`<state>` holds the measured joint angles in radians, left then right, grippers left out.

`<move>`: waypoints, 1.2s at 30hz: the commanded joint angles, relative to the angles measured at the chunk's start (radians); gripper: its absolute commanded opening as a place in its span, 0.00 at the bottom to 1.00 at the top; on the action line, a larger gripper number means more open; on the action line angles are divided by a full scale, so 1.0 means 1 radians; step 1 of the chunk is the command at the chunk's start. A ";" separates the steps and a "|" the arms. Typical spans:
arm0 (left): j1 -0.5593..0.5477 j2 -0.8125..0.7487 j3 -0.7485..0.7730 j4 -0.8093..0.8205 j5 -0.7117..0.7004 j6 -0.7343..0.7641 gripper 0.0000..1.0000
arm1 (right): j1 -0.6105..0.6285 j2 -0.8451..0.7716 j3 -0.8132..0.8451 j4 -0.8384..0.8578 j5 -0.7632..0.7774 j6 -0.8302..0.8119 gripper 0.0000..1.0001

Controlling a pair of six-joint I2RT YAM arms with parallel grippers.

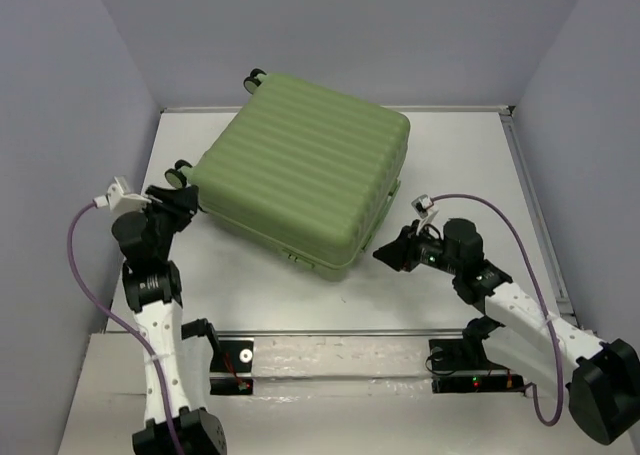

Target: Pack the luggage

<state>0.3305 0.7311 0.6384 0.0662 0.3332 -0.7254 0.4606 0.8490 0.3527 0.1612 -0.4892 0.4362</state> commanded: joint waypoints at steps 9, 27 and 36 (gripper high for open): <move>-0.254 -0.354 -0.328 -0.163 0.138 -0.098 0.20 | 0.142 0.165 -0.014 0.264 0.078 -0.135 0.46; -0.919 -0.219 -0.425 0.029 -0.285 -0.244 0.16 | 0.142 0.308 -0.014 0.445 0.018 -0.194 0.46; -1.025 -0.090 -0.407 0.144 -0.310 -0.230 0.27 | 0.142 0.269 -0.031 0.475 -0.017 -0.188 0.45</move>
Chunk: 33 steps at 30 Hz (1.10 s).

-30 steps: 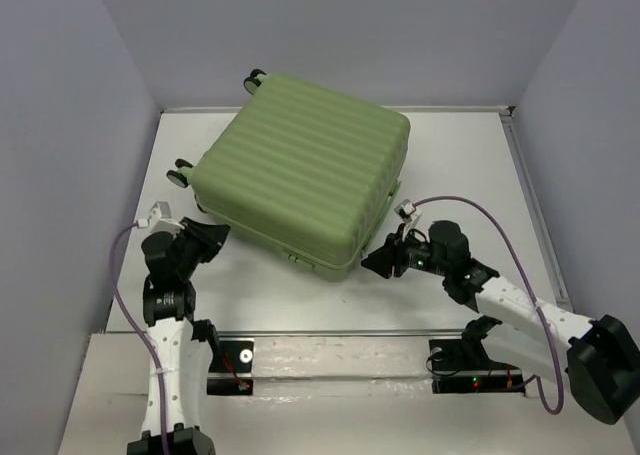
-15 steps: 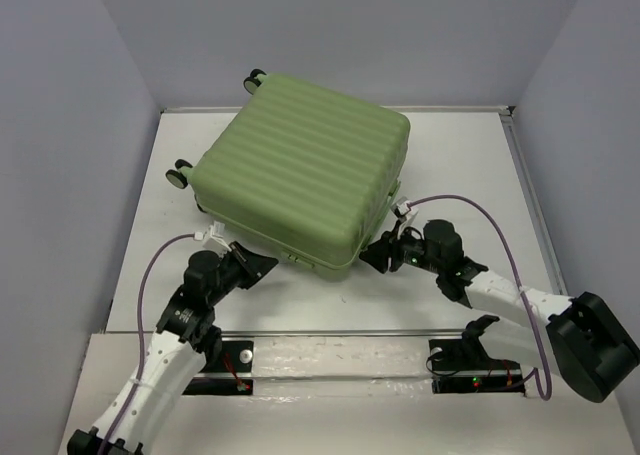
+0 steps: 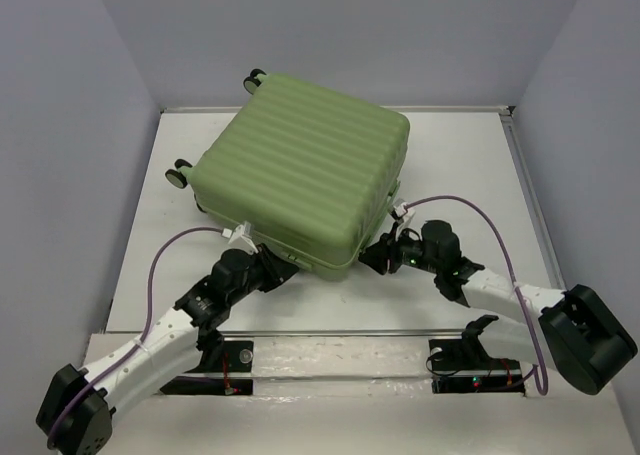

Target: Pack the luggage

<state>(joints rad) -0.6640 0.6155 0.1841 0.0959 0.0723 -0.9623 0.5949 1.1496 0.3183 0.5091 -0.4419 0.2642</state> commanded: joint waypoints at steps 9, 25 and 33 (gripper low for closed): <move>-0.126 0.093 0.107 0.126 -0.062 0.023 0.31 | 0.008 -0.053 0.015 0.120 -0.100 -0.019 0.46; -0.217 0.165 0.160 0.150 -0.131 0.014 0.30 | 0.017 -0.042 0.077 0.083 -0.123 -0.063 0.47; -0.236 0.158 0.155 0.151 -0.140 -0.001 0.30 | 0.017 -0.007 0.100 0.084 -0.093 -0.086 0.35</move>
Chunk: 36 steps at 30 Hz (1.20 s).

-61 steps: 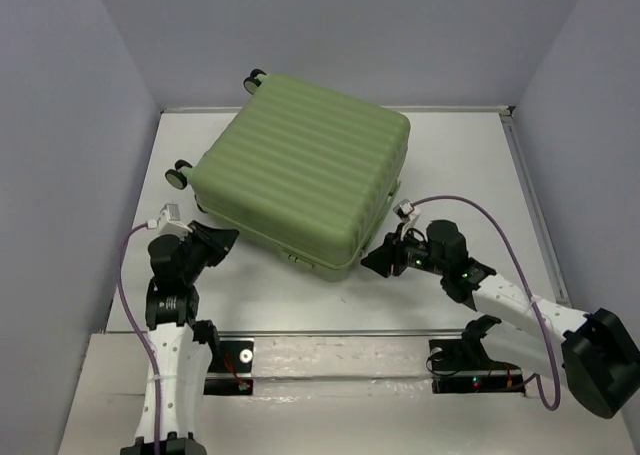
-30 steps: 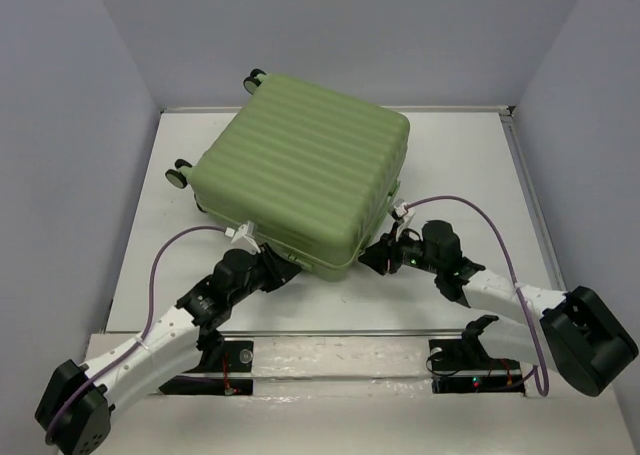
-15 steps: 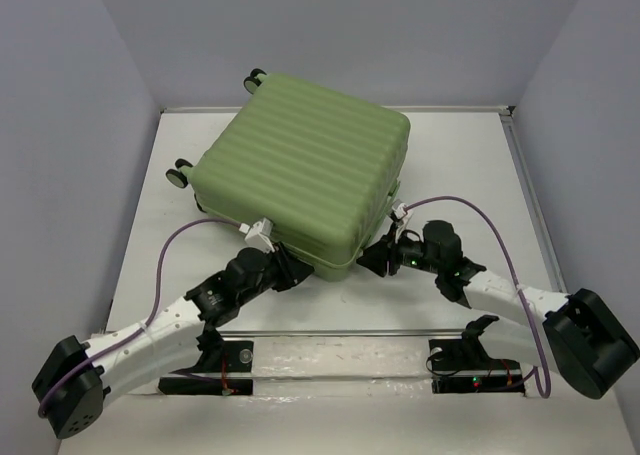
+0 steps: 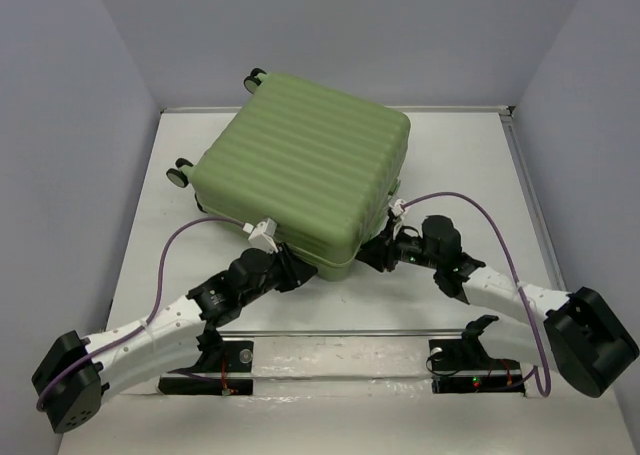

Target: Pack the luggage

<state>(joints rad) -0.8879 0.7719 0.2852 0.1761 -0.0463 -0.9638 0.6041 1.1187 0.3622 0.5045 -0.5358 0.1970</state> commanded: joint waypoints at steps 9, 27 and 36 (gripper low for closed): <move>-0.026 0.059 0.081 0.140 -0.040 0.008 0.30 | 0.039 0.001 0.001 0.190 0.029 0.088 0.07; -0.074 0.335 0.245 0.324 -0.043 0.034 0.30 | 0.758 0.103 0.175 -0.233 0.791 0.289 0.07; -0.008 0.137 0.404 -0.205 -0.182 0.189 0.79 | 0.758 0.334 0.310 -0.103 1.192 0.469 0.07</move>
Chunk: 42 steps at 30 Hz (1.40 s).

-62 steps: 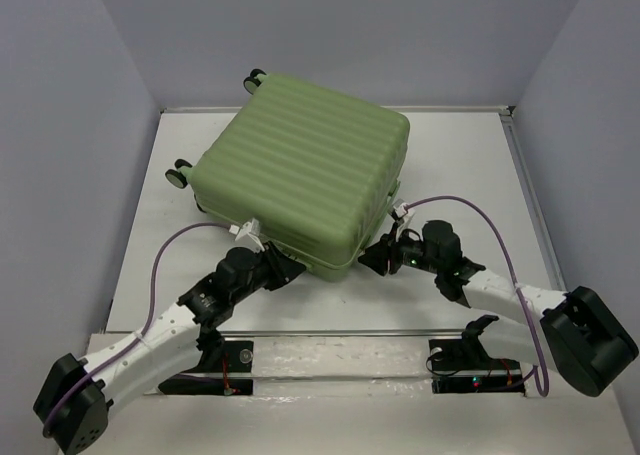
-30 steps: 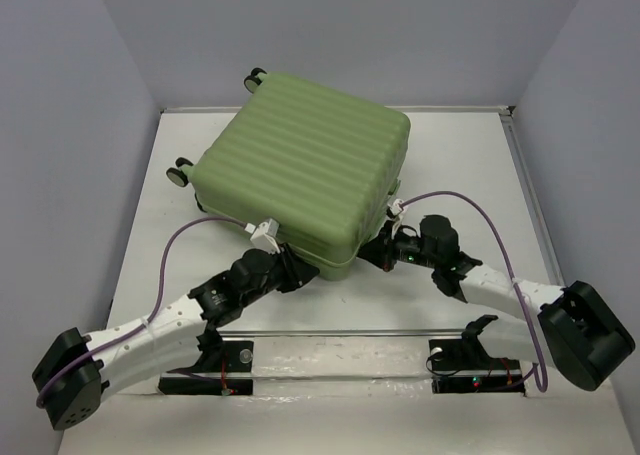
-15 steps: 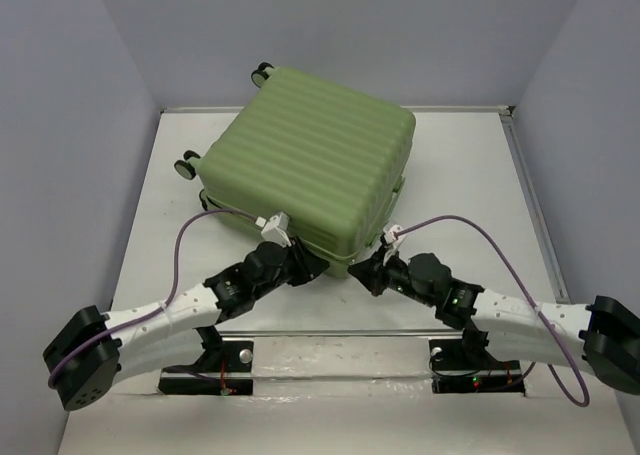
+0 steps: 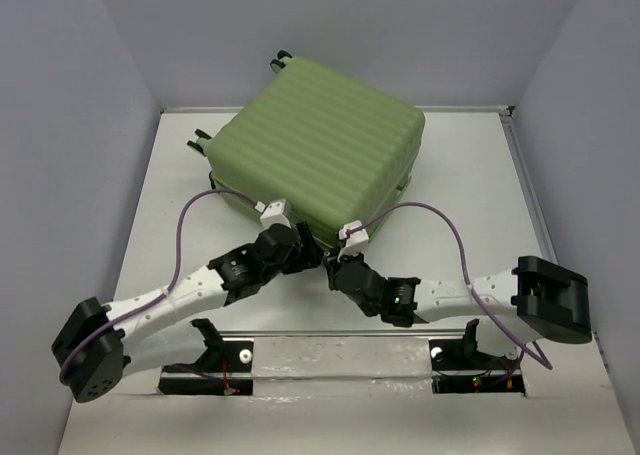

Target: Pack the luggage

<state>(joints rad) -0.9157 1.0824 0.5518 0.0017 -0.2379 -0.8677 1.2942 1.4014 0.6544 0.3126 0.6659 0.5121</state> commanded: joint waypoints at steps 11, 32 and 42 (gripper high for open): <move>0.651 -0.282 0.420 -0.333 0.321 0.306 0.99 | 0.068 0.031 -0.021 0.079 0.003 0.186 0.07; 1.126 0.365 0.697 0.018 0.666 0.119 0.99 | 0.068 0.010 -0.035 0.065 -0.058 0.147 0.07; 1.127 0.471 0.741 0.090 0.701 0.072 0.98 | 0.068 0.011 -0.039 0.063 -0.072 0.154 0.07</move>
<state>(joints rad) 0.2108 1.5623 1.2335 0.0067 0.4057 -0.7639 1.3209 1.4132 0.6308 0.3672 0.7143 0.6510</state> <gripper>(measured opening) 0.984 0.074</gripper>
